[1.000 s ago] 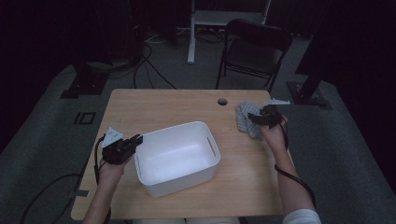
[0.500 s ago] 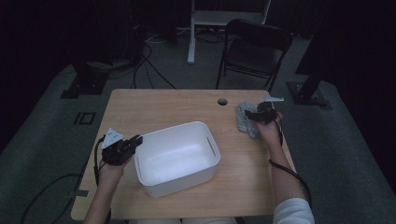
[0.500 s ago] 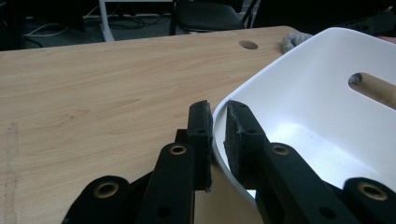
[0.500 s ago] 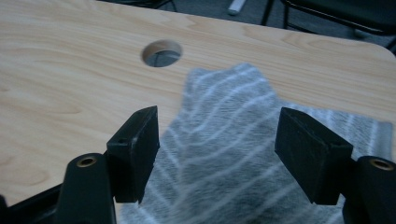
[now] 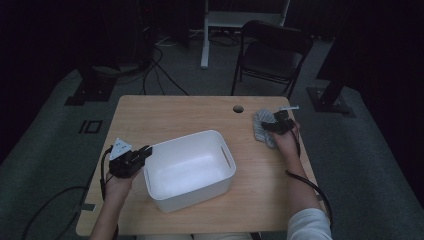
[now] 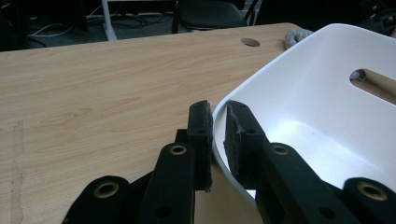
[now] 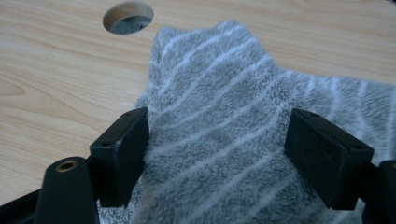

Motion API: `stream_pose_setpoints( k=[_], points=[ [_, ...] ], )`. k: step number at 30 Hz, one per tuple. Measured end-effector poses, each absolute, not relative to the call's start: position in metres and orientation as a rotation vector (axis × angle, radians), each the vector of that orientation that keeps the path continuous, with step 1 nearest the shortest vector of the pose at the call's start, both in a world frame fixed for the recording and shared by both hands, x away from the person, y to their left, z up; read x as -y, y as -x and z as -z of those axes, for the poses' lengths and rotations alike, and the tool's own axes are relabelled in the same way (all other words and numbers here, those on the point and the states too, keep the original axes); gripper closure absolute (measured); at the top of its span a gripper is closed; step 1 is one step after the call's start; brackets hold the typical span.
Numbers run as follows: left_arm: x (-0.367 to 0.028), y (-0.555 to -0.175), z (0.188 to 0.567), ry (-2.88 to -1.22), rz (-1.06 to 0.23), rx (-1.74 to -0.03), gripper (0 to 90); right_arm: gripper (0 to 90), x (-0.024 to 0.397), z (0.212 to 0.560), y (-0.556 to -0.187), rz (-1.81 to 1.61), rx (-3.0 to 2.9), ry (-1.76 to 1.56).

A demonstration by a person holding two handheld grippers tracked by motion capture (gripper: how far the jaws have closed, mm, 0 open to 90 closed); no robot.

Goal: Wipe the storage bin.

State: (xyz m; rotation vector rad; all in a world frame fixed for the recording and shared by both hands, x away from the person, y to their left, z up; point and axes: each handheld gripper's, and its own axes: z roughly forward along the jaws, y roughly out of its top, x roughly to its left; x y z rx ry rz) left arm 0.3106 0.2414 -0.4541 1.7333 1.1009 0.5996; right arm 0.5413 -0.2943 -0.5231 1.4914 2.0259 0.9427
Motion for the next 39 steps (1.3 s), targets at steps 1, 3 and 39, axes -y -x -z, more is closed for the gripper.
stream_pose_setpoints(
  k=[1,3,39],
  points=[
    [-0.241,-0.311,0.454,-1.735,-0.601,-1.1,80.5,20.0,0.293,0.526,-0.542,-0.927,-2.034,-1.49],
    [-0.241,-0.311,0.454,-1.735,-0.601,-1.1,80.5,19.1,0.29,0.53,-0.543,-0.895,-2.043,-1.498],
    [-0.244,-0.319,0.454,-1.759,-0.573,-1.047,80.6,75.8,0.287,0.49,-0.494,-0.875,-2.016,-1.472]
  ],
)
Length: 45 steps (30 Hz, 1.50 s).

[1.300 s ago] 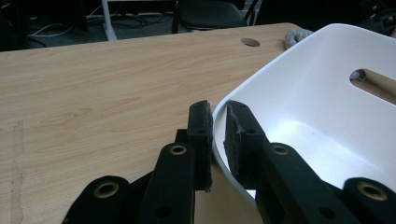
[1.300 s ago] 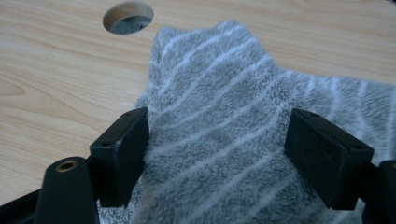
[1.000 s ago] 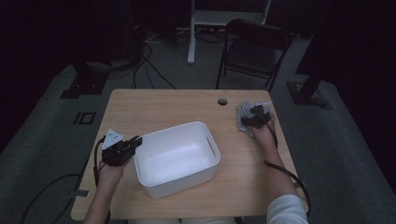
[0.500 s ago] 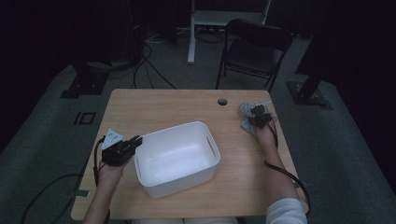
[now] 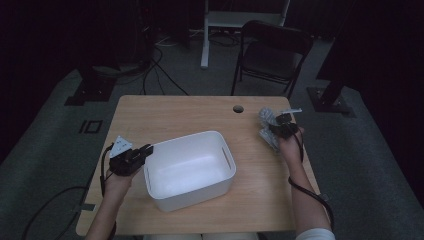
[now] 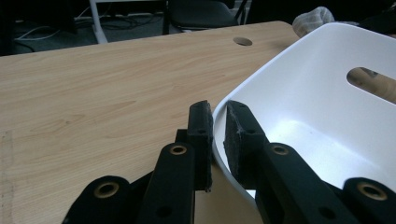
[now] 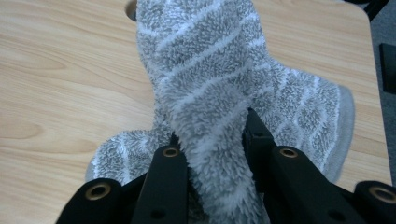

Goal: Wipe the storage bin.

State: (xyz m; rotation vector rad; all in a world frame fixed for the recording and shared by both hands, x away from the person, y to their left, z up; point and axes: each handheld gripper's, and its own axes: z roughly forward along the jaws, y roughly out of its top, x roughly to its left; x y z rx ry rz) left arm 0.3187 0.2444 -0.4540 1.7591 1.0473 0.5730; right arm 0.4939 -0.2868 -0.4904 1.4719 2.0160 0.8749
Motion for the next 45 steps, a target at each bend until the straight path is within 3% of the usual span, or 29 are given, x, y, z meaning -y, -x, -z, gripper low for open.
stream_pose_setpoints(
  k=[22,45],
  points=[
    [-0.244,-0.329,0.454,-1.771,-0.551,-1.011,80.6,75.8,0.281,0.459,-0.408,-1.11,-2.08,-1.297],
    [-0.242,-0.335,0.454,-1.768,-0.549,-1.0,80.6,75.7,0.25,0.427,-0.314,-1.345,-2.263,-0.967]
  ],
)
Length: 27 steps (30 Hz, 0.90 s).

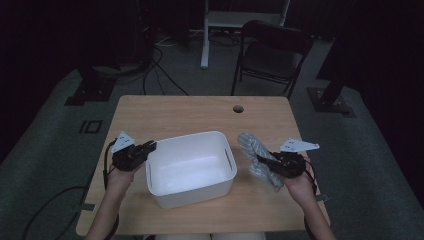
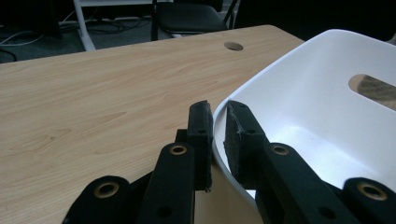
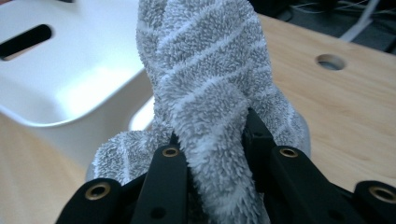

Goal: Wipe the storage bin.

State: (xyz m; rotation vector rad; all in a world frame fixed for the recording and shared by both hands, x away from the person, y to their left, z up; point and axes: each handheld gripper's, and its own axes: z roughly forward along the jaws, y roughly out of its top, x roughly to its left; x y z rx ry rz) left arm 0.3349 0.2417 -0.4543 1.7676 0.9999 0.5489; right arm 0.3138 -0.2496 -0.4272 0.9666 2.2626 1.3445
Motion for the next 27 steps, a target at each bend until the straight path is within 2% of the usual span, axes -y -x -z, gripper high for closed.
stream_pose_setpoints(
  k=[12,27],
  points=[
    [-0.24,-0.335,0.455,-1.764,-0.563,-1.002,80.5,75.7,0.22,0.431,-0.293,-1.42,-2.388,-0.841],
    [-0.236,-0.332,0.456,-1.75,-0.587,-1.022,80.3,76.0,0.203,0.44,-0.294,-1.436,-2.384,-0.848]
  ],
)
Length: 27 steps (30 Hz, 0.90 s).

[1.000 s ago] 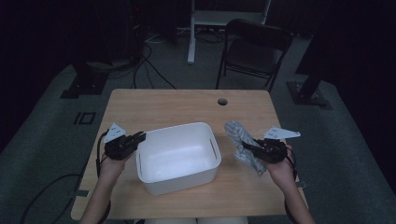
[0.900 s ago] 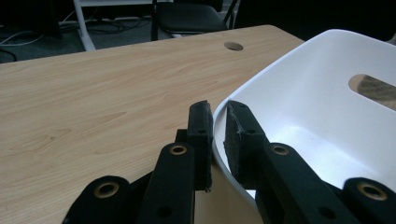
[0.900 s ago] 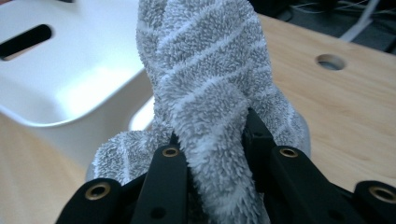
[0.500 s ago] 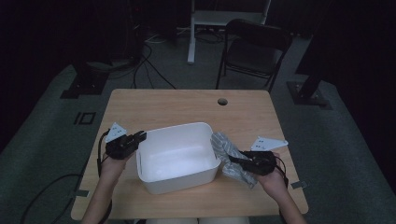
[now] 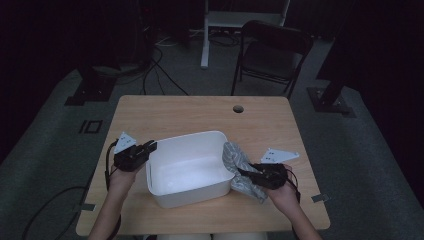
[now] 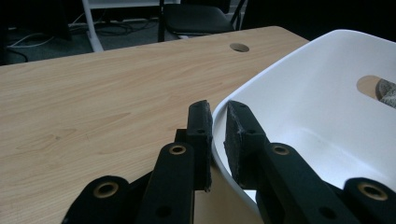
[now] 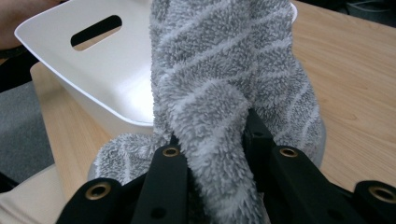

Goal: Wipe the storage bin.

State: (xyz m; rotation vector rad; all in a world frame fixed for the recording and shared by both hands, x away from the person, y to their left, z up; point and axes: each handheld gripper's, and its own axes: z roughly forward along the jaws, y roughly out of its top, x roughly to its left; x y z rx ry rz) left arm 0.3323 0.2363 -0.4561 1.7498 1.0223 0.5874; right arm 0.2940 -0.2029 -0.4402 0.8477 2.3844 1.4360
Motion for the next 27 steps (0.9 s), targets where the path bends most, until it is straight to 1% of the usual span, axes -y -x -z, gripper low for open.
stream_pose_setpoints(
  k=[11,19,23,25,27],
  points=[
    [-0.233,-0.329,0.455,-1.742,-0.601,-1.022,80.1,77.2,0.202,0.444,-0.296,-1.45,-2.38,-0.874],
    [-0.232,-0.328,0.455,-1.735,-0.61,-1.032,80.0,77.6,0.203,0.456,-0.301,-1.474,-2.388,-0.941],
    [-0.233,-0.33,0.456,-1.733,-0.603,-1.04,80.0,77.5,0.203,0.456,-0.302,-1.46,-2.39,-0.937],
    [-0.235,-0.33,0.458,-1.722,-0.583,-1.035,80.0,77.4,0.204,0.453,-0.304,-1.458,-2.388,-0.941],
    [-0.234,-0.33,0.457,-1.738,-0.597,-1.03,80.0,77.4,0.206,0.447,-0.304,-1.46,-2.367,-0.925]
  ],
)
